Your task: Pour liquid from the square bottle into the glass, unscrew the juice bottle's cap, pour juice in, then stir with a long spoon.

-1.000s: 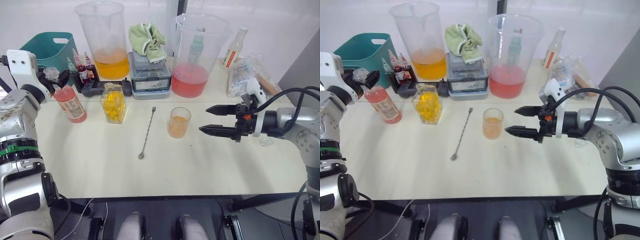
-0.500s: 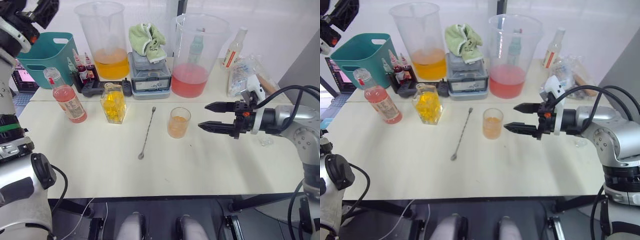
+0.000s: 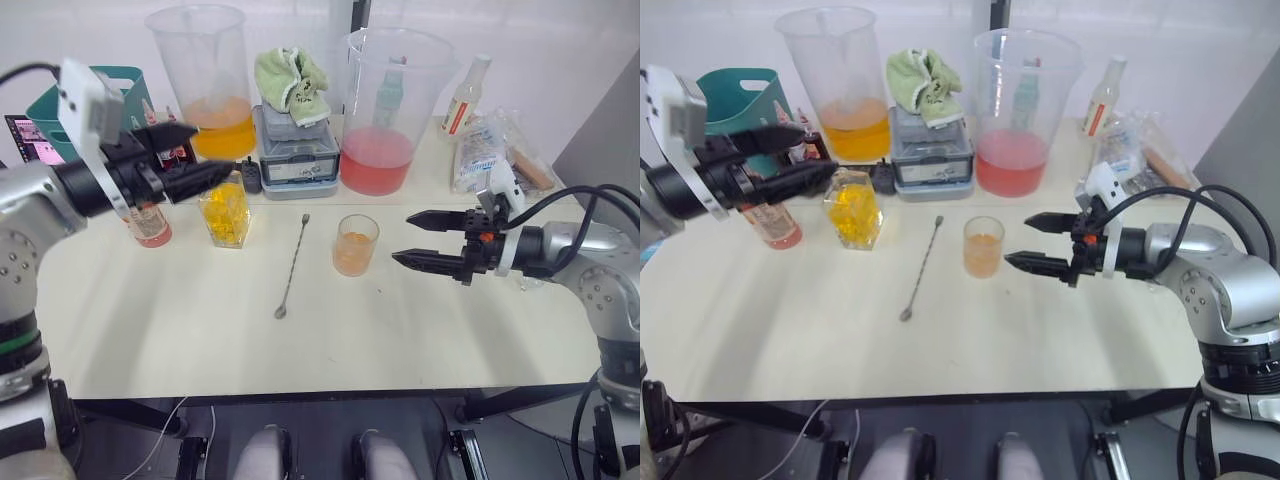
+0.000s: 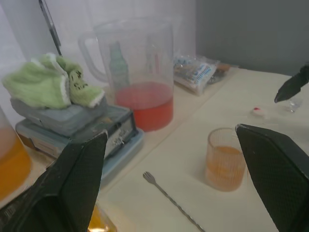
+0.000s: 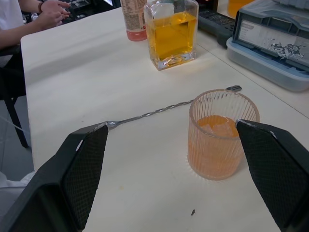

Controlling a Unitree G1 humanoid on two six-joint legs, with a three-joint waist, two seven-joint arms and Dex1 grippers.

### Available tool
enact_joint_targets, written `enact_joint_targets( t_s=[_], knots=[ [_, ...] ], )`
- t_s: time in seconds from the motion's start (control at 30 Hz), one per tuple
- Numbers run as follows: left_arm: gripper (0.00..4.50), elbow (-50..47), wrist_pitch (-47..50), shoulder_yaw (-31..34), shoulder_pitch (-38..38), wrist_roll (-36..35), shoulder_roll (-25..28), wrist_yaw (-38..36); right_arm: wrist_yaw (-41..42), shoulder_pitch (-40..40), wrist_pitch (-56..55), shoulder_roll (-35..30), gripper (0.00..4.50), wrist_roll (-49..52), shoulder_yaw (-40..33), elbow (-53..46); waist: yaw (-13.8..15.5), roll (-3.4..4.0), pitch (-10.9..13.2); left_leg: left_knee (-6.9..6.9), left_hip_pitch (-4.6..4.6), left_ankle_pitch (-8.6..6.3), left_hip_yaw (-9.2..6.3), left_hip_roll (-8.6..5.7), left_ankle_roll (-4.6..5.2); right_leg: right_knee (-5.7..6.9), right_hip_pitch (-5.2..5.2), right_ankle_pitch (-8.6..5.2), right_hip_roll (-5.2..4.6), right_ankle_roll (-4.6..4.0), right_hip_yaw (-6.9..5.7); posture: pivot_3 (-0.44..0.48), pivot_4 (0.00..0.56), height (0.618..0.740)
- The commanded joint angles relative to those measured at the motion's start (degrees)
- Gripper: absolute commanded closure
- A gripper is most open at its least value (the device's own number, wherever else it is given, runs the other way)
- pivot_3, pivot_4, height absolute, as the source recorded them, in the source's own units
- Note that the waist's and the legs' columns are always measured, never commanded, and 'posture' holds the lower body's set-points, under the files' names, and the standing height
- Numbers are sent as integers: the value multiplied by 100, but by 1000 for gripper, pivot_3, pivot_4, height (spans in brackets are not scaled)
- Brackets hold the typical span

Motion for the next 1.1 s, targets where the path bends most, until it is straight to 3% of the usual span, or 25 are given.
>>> enact_joint_targets(
  t_s=[0.03, 0.2, 0.33, 0.43, 0.57, 0.83, 1.1],
  knots=[
    [14, -464, -180, 4, 480, 136, 71, -11, -218, 200, -68, -28, 0, 147, -499, -315, 12, 0, 0, 0, 0, 0, 0, 0, 0, -1, 0, 0, 0, 0, 0, 0, 150, 740],
    [14, -941, -509, -18, 1842, 437, -175, 133, -466, 1127, -192, -36, 0, 179, -1036, -792, 31, 6, -4, -4, 3, 0, 0, 2, 0, -4, 3, 0, -2, 0, 2, 0, 150, 740],
    [14, -701, -1571, -6, 2840, 978, -666, 49, -539, 2527, -665, -14, 0, -184, -1663, -1049, 58, 6, -4, -2, 6, 0, -3, 3, 0, -5, 10, 0, -5, -1, 1, 0, 150, 740],
    [14, -463, -2351, 30, 3349, 1306, -915, -85, -573, 3097, -968, -15, 0, -342, -1956, -1012, 38, 15, -10, -6, 10, -1, 2, 2, 1, -18, 18, -1, -8, -1, 5, 0, 150, 740],
    [14, 229, -2645, 466, 3970, 960, -1191, -520, -284, 3783, -1459, 240, 0, -270, -2412, -704, 24, 16, -17, -5, 18, 2, 6, 13, -3, -25, 21, -4, 3, -6, 8, 0, 150, 740],
    [14, 727, -3119, 732, 4518, 1142, -1431, -404, -266, 4101, -1841, 481, 0, -170, -2608, -344, 36, 18, -19, -9, 47, 0, 16, 16, -1, -41, 53, -8, -2, -6, 8, 0, 150, 740],
    [14, -181, -2754, 473, 4698, 1051, -1643, 78, -242, 4196, -1921, 657, 0, -156, -2291, -462, 29, 24, -23, -43, 98, -5, 20, 28, 2, -89, 111, -12, -13, -11, 8, 0, 150, 740]
  ],
)
